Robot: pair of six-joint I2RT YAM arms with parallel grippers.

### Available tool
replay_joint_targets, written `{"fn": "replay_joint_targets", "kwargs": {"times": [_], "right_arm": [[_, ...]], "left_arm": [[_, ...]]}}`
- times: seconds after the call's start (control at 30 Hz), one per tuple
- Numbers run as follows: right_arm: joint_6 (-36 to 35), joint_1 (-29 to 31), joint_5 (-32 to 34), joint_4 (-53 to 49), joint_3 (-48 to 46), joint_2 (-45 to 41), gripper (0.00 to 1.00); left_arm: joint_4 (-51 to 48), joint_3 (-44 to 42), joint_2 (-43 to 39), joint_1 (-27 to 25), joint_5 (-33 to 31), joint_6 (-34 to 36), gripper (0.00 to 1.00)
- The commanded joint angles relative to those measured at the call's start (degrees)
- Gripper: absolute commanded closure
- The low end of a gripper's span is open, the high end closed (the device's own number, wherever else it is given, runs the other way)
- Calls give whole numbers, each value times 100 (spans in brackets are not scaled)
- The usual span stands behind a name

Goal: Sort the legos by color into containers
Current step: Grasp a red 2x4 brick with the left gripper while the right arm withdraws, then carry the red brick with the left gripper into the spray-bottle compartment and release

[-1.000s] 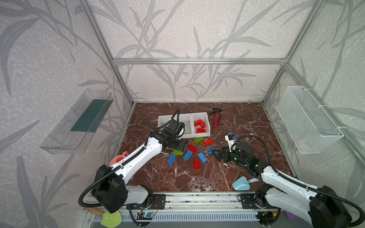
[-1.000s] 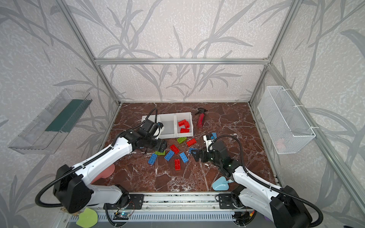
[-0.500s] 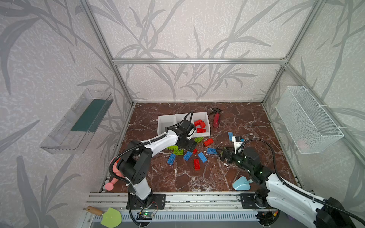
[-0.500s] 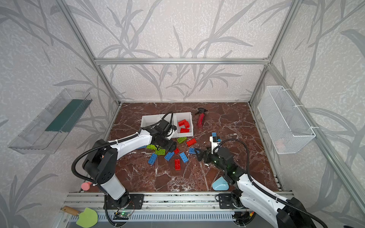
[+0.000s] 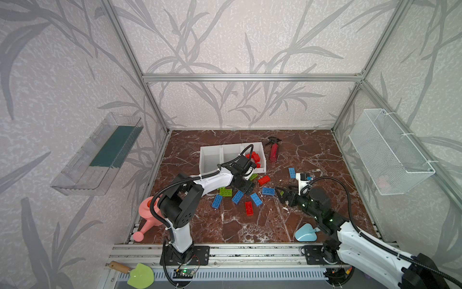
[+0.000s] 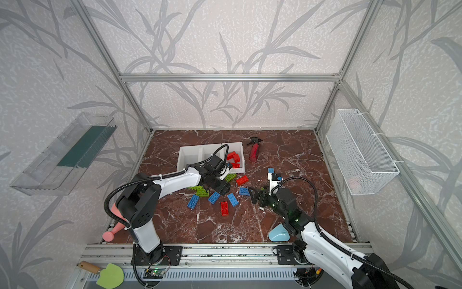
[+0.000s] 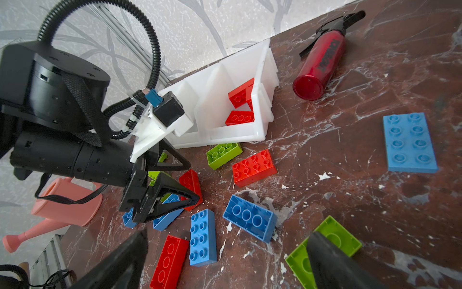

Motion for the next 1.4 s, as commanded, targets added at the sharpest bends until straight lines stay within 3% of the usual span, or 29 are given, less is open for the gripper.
{"fn": "replay_joint_targets", "kwargs": {"times": [0.0,0.4,0.8,1.37], "right_arm": [[-32,-19,45,71,-32,69,0],[-32,-24,41,71,-30,70,0],[-23,-21,54,83,-41,87,0],[12,-23,54,177,-58,219,0]], "left_arm": [[97,-30,168,-72,-97,204,17],[29,-19,352,-107,-432,245,21],[-118,40,290,-135,-580,274,48],[-695,800,-382,-152,-512,389,46]]}}
